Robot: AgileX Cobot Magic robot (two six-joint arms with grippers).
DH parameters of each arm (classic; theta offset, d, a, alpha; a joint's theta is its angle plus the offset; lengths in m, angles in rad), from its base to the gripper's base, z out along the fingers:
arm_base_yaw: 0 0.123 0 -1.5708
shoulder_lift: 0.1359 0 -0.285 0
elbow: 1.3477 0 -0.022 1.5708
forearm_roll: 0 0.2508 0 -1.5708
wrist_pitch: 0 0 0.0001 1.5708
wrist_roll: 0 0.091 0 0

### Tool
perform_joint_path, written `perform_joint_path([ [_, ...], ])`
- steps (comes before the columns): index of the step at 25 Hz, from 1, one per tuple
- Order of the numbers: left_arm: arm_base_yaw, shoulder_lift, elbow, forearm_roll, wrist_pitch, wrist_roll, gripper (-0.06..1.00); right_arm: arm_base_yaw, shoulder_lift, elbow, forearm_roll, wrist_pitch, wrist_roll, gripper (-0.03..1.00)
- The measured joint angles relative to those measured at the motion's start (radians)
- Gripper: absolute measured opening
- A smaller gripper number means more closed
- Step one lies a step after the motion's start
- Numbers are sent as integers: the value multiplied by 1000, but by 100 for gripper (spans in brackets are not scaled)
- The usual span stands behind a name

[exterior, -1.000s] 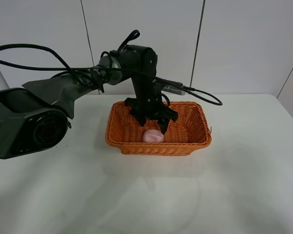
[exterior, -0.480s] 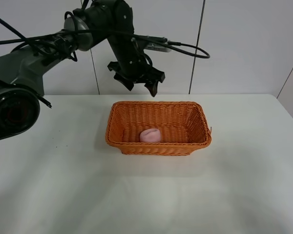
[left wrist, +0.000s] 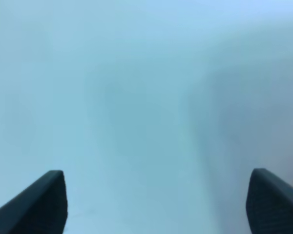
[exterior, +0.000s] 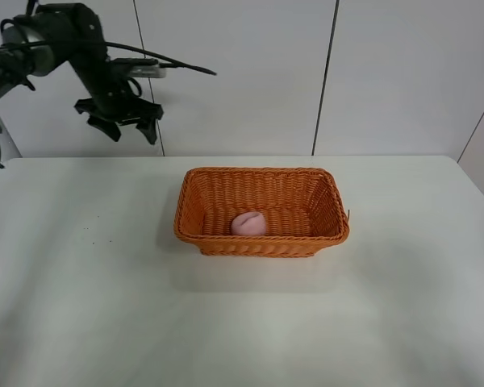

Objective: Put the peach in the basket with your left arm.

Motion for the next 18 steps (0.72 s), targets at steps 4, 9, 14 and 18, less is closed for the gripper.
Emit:
perform_joint_path([
  [4, 93, 0, 21, 5, 0, 4, 77, 0, 0, 0, 0, 0, 0, 69],
  [9, 106, -6, 23, -2, 0, 7, 77, 0, 0, 0, 0, 0, 0, 69],
  [14, 99, -93, 120, -11, -1, 7, 77, 0, 0, 0, 0, 0, 0, 69],
  [18, 98, -245, 351, -12, -2, 7, 77, 0, 0, 0, 0, 0, 0, 69],
])
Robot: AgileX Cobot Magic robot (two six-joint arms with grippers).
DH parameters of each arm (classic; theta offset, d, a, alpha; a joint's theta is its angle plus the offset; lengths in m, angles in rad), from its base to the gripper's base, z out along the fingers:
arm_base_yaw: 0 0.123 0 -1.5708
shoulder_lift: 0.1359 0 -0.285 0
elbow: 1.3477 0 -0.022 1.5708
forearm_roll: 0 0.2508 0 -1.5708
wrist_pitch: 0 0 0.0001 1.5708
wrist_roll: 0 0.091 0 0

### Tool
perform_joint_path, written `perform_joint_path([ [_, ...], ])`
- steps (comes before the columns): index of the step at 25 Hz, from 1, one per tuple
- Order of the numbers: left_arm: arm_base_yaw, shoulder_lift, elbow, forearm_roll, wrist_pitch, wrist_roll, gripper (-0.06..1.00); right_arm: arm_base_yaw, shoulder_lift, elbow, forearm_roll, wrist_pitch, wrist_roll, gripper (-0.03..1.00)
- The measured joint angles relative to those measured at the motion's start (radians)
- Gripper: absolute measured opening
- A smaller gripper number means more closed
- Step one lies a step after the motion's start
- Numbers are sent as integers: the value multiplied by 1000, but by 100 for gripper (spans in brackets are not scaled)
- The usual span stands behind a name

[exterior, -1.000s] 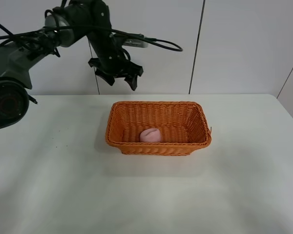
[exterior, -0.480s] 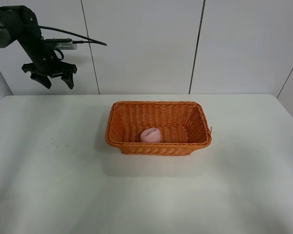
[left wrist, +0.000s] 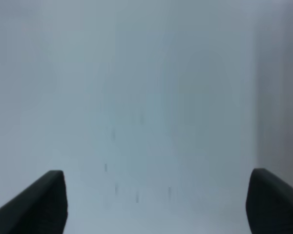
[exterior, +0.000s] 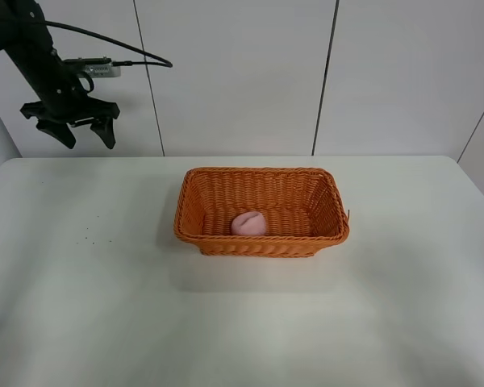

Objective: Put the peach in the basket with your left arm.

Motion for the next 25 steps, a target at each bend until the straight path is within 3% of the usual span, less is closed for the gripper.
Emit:
perform_joint_path([
  [17, 0, -991, 1107, 12, -2, 8, 77, 0, 0, 0, 0, 0, 0, 69],
  [25, 0, -1490, 1432, 12, -51, 8, 77, 0, 0, 0, 0, 0, 0, 69],
])
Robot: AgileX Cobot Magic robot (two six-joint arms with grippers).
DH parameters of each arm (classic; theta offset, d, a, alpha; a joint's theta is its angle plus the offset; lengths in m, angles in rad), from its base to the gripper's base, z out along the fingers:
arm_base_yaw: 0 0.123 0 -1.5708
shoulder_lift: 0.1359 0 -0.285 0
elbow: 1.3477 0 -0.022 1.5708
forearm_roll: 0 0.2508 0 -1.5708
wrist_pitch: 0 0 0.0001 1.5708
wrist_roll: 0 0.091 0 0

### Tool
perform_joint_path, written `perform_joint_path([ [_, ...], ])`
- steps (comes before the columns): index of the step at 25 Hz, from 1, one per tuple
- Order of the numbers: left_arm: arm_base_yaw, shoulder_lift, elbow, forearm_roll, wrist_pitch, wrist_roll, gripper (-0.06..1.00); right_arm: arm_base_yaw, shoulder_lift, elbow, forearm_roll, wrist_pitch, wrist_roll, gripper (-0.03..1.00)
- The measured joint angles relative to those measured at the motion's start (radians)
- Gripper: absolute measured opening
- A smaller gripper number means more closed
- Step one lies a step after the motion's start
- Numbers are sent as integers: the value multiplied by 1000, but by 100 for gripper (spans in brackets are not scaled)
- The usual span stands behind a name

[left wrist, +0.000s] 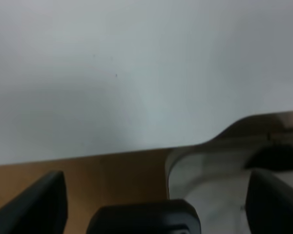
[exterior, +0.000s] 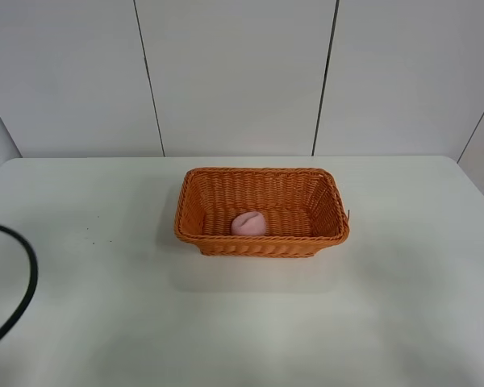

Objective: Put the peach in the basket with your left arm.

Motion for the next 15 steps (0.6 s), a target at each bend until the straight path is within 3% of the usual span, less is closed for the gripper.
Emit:
perform_joint_path([
  [8, 0, -405, 48, -17, -58, 0, 76, 0, 0, 0, 0, 0, 0, 69],
  [15, 0, -623, 48, -17, -60, 0, 76, 0, 0, 0, 0, 0, 0, 69],
])
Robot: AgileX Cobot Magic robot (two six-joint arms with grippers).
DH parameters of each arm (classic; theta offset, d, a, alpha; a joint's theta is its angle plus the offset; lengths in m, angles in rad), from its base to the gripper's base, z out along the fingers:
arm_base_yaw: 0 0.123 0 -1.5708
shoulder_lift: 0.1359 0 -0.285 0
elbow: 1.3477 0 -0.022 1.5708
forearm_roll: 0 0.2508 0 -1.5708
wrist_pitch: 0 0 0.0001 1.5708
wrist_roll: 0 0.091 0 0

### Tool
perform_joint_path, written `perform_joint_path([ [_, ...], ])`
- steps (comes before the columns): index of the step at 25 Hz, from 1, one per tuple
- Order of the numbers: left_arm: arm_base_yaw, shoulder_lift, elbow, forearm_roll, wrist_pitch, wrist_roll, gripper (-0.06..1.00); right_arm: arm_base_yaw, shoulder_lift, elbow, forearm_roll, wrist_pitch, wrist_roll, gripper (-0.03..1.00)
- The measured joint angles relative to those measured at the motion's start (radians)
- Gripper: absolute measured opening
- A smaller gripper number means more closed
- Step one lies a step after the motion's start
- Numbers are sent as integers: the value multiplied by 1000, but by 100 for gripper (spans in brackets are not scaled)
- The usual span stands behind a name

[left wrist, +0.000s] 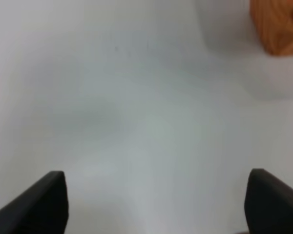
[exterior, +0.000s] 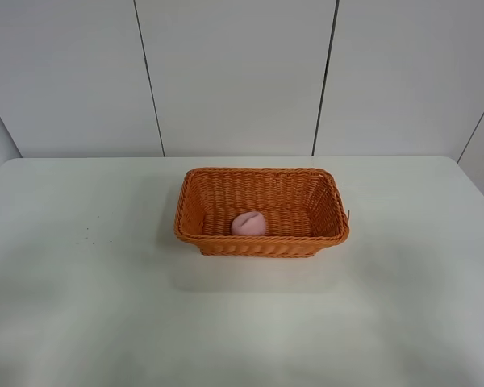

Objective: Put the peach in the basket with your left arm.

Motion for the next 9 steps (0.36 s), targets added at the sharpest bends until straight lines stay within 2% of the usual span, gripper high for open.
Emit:
perform_joint_path([
  [9, 0, -3, 0, 0, 0, 0, 76, 0, 0, 0, 0, 0, 0, 69],
])
